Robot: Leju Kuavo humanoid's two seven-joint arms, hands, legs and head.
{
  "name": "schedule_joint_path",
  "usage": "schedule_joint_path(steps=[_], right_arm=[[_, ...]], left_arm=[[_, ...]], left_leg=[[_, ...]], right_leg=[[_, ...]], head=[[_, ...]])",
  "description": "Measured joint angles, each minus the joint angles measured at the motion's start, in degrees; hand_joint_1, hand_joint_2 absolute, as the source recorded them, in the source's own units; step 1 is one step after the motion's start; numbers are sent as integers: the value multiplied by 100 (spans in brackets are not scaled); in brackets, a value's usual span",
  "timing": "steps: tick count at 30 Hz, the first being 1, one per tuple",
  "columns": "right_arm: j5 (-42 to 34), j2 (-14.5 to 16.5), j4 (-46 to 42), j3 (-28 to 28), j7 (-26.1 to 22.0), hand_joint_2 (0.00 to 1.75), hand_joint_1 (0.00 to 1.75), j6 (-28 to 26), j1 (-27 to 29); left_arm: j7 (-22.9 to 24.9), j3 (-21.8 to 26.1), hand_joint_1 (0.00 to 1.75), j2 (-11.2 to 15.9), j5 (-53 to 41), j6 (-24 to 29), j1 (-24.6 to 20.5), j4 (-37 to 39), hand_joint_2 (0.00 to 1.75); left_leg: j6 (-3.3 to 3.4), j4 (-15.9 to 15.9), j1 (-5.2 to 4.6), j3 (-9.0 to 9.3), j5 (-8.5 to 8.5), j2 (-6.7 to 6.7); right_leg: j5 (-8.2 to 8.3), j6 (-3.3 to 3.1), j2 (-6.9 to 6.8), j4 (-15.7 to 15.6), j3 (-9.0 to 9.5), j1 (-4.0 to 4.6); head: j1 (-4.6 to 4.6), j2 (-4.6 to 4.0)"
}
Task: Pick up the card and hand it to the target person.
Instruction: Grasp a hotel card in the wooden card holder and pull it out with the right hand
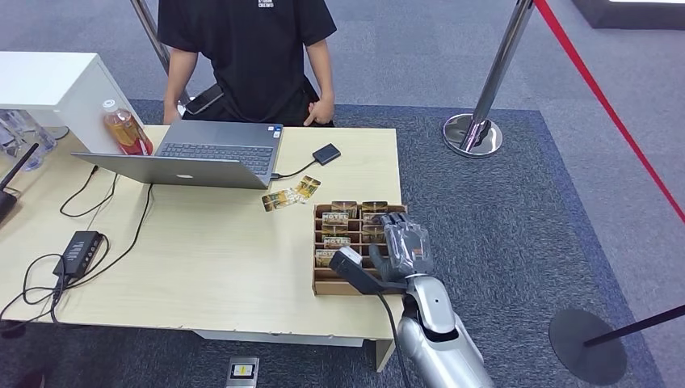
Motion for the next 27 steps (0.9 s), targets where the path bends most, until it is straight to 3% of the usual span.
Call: schedule_joint_path(steps=[27], right_arm=[[157, 90, 240, 96, 45, 175, 67, 51, -199]], left_arm=[[39, 1, 0, -1, 23, 30, 1, 0, 0]], left_leg=[[-1, 0, 1, 1, 1, 0]], right_leg=[[1, -2, 0, 1, 0, 0]], head=[[0, 0]])
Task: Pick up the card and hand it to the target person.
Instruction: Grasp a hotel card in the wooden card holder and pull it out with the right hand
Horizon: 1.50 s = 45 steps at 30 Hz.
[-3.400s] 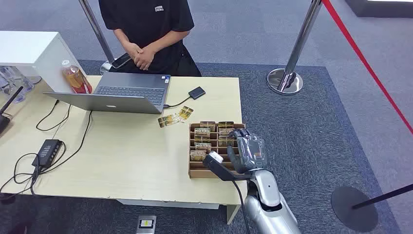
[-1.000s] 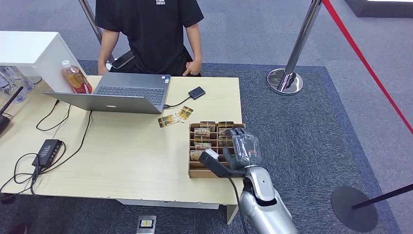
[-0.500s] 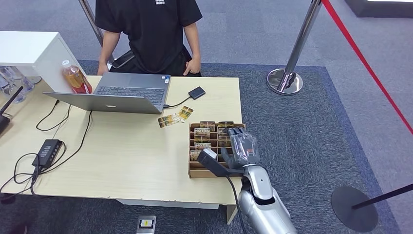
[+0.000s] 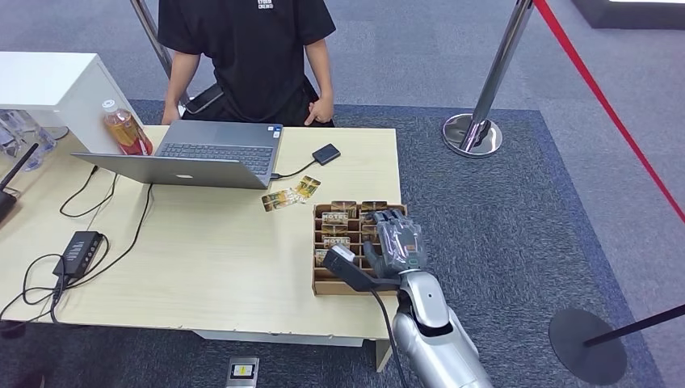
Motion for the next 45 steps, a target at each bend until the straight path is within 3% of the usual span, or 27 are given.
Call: schedule_joint_path(steps=[19, 27, 36, 45], right_arm=[[151, 1, 62, 5, 228, 175, 60, -105, -48], [236, -3, 62, 5, 311, 175, 71, -129, -42], [267, 6, 62, 5, 316, 175, 107, -115, -35], [307, 54, 62, 38, 306, 175, 107, -50, -37]], left_arm=[[2, 2, 0, 0, -6, 35, -1, 0, 0], [2, 2, 0, 0, -26, 37, -1, 0, 0], [57, 2, 0, 0, 5, 122, 0, 0, 0], [78, 6, 0, 0, 34, 193, 3, 0, 0]], left_leg=[[-2, 0, 0, 2, 5, 0], [0, 0, 0, 2, 8, 0], [0, 0, 0, 1, 8, 0], [0, 0, 0, 0, 8, 0]], right_leg=[[5, -1, 0, 0, 0, 0], [7, -3, 0, 0, 0, 0], [7, -4, 0, 0, 0, 0], [7, -4, 0, 0, 0, 0]], head=[[0, 0], [0, 0], [0, 0], [0, 0]])
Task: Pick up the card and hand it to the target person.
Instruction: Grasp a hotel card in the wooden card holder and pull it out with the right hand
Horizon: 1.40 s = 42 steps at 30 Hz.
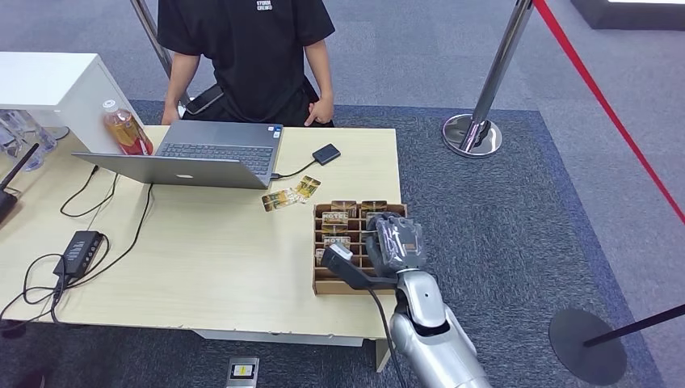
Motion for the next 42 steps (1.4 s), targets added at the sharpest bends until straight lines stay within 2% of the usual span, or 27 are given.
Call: schedule_joint_path(steps=[7, 11, 15, 21, 31, 42], right_arm=[[7, 4, 0, 10, -1, 175, 113, 19, 0], [-22, 9, -1, 12, -15, 175, 127, 16, 0], [-46, 11, -21, 24, -35, 175, 130, 11, 3], [-39, 10, -67, 55, -36, 175, 147, 3, 23], [38, -31, -717, 61, -29, 175, 139, -17, 193], [37, -95, -1528, 275, -185, 175, 143, -30, 310]], left_arm=[[1, 0, 0, 0, 3, 1, 1, 0, 0], [1, 0, 0, 0, 3, 1, 2, 0, 0], [1, 2, 0, 0, 3, 4, 3, 0, 0], [-1, 2, 0, 0, 2, 4, 4, 0, 0], [38, 10, 0, 0, 28, 9, 6, 0, 0], [54, 61, 0, 0, 51, 54, 8, 0, 0]], left_leg=[[-1, 0, 0, 1, 1, 0], [-1, 0, 1, 1, 1, 0], [-2, 0, 1, 1, 2, 0], [-2, 0, 1, 0, 2, 0], [-2, 0, 1, -2, 2, 0], [-3, 0, 2, -2, 3, 0]], right_leg=[[1, -2, 0, 0, 0, 0], [1, -2, 0, 0, 0, 0], [1, -2, 0, 0, 0, 0], [2, -2, 0, 1, -1, 0], [1, -2, 0, 0, -4, 0], [2, -3, 0, 1, -4, 0]], head=[[0, 0], [0, 0], [0, 0], [0, 0], [1, -1], [0, 0]])
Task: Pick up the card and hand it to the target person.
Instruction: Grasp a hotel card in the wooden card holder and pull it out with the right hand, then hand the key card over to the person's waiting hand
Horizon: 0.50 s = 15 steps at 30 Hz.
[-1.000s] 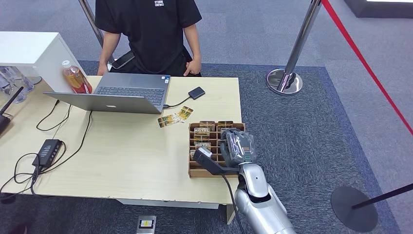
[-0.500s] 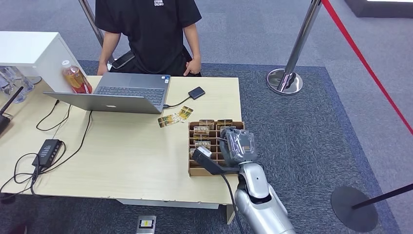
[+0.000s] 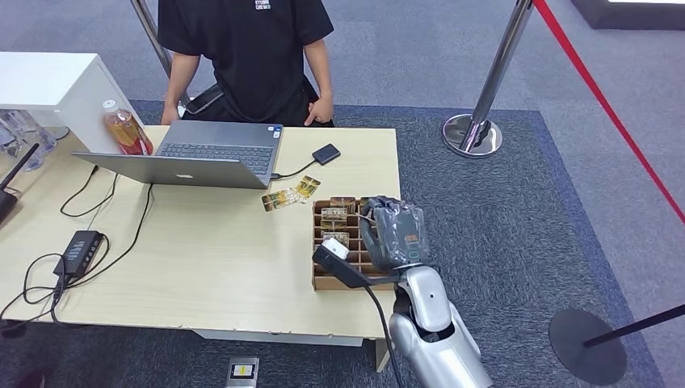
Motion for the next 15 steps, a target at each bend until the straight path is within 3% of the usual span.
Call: schedule_joint_path(steps=[6, 15], right_arm=[[-248, -22, -215, 212, -127, 175, 140, 19, -17], [-771, 62, 49, 427, -345, 175, 156, 138, -396]], left_arm=[[3, 8, 0, 0, -8, 9, -2, 0, 0], [63, 5, 0, -9, -106, 8, -11, 0, 0]], left_leg=[[0, 0, 0, -1, 0, 0], [1, 0, 0, -1, 2, 0]], right_leg=[[0, 0, 0, 0, 0, 0], [1, 0, 0, 3, 1, 0]], head=[[0, -1], [0, 0]])
